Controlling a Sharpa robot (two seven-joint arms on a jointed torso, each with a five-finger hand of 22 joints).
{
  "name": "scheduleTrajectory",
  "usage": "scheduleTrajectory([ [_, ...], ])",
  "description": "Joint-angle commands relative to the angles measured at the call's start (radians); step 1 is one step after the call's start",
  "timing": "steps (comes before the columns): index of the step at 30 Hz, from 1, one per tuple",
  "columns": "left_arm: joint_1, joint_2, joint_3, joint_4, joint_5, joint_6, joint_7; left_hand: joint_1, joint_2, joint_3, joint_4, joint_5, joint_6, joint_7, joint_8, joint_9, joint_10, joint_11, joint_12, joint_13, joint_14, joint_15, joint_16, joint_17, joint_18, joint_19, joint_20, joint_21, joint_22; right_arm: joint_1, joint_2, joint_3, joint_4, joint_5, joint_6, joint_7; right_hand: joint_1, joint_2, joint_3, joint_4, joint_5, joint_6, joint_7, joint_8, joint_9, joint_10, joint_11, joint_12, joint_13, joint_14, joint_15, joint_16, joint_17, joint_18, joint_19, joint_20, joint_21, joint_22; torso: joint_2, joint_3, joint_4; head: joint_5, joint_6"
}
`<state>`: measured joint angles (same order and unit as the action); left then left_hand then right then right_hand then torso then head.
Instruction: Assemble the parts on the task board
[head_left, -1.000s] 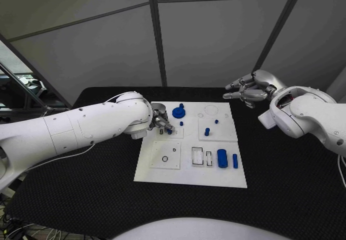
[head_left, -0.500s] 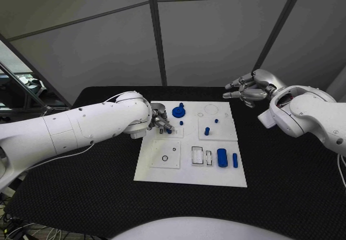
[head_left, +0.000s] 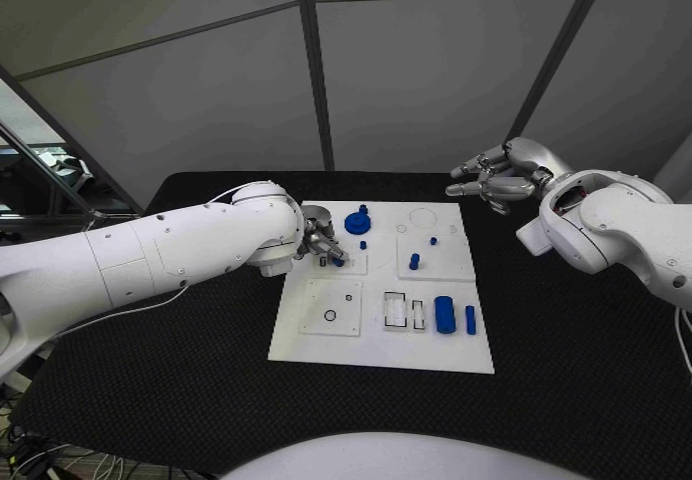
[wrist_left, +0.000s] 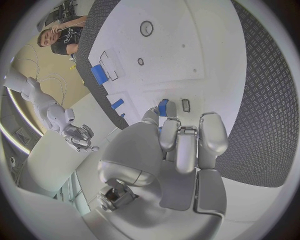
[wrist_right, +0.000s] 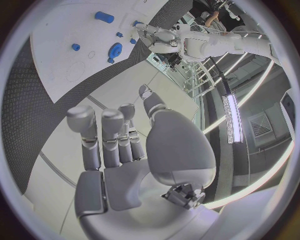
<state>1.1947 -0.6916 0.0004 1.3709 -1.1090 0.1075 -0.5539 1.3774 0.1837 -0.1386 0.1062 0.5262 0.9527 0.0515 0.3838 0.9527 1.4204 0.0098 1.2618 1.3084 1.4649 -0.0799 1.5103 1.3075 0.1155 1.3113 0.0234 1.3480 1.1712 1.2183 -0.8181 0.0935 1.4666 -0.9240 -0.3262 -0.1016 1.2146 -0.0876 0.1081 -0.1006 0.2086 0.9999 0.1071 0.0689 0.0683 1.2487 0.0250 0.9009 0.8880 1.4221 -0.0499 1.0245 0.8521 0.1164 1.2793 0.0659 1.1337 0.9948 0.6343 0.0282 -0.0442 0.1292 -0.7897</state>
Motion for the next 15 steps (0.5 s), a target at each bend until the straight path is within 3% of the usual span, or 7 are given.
scheduleTrajectory([
  [1,0.0,0.002,0.0,-0.002,-0.007,0.014,-0.008,-0.038,-0.014,0.183,-0.164,0.004,0.022,-0.014,-0.006,0.01,0.059,-0.041,0.002,0.152,0.089,-0.008,0.003,0.203,-0.028,0.005,0.003,0.001,0.003,0.002,0.002,0.001,0.0,0.002,0.006,0.007,-0.001,0.009,0.0,-0.006,0.007,-0.008,0.003,-0.005,-0.001,-0.005,0.0,-0.004,-0.003,0.007,0.002,-0.009,-0.004,0.008,0.004,-0.003,-0.006,-0.004,0.0,0.0003,0.0003,0.0,0.0],
  [6,0.0,0.01,0.0,-0.01,-0.007,0.022,-0.012,-0.077,-0.023,0.2,-0.162,-0.001,0.029,-0.016,-0.007,0.021,0.061,-0.042,0.003,0.155,0.089,-0.008,0.005,0.205,-0.028,0.006,0.003,0.001,0.006,0.002,0.003,0.001,0.0,0.002,0.006,0.007,-0.001,0.009,0.0,-0.006,0.007,-0.008,0.003,-0.005,-0.001,-0.005,0.0,-0.004,-0.003,0.007,0.002,-0.009,-0.004,0.008,0.004,-0.003,-0.006,-0.004,0.0,0.0008,-0.0015,0.001,-0.002],
  [15,0.001,0.024,0.0,-0.026,-0.007,0.054,-0.028,-0.155,-0.041,0.2,-0.124,-0.052,0.046,-0.026,-0.008,0.043,0.068,-0.05,0.01,0.161,0.092,-0.012,0.012,0.212,-0.029,0.01,0.001,0.001,0.012,0.002,0.002,0.001,0.0,0.002,0.01,0.005,-0.001,0.009,0.0,-0.006,0.007,-0.008,0.003,-0.005,-0.001,-0.005,0.0,-0.004,-0.003,0.007,0.002,-0.009,-0.004,0.008,0.004,-0.003,-0.006,-0.004,0.0,0.0012,-0.0008,-0.002,-0.005],
])
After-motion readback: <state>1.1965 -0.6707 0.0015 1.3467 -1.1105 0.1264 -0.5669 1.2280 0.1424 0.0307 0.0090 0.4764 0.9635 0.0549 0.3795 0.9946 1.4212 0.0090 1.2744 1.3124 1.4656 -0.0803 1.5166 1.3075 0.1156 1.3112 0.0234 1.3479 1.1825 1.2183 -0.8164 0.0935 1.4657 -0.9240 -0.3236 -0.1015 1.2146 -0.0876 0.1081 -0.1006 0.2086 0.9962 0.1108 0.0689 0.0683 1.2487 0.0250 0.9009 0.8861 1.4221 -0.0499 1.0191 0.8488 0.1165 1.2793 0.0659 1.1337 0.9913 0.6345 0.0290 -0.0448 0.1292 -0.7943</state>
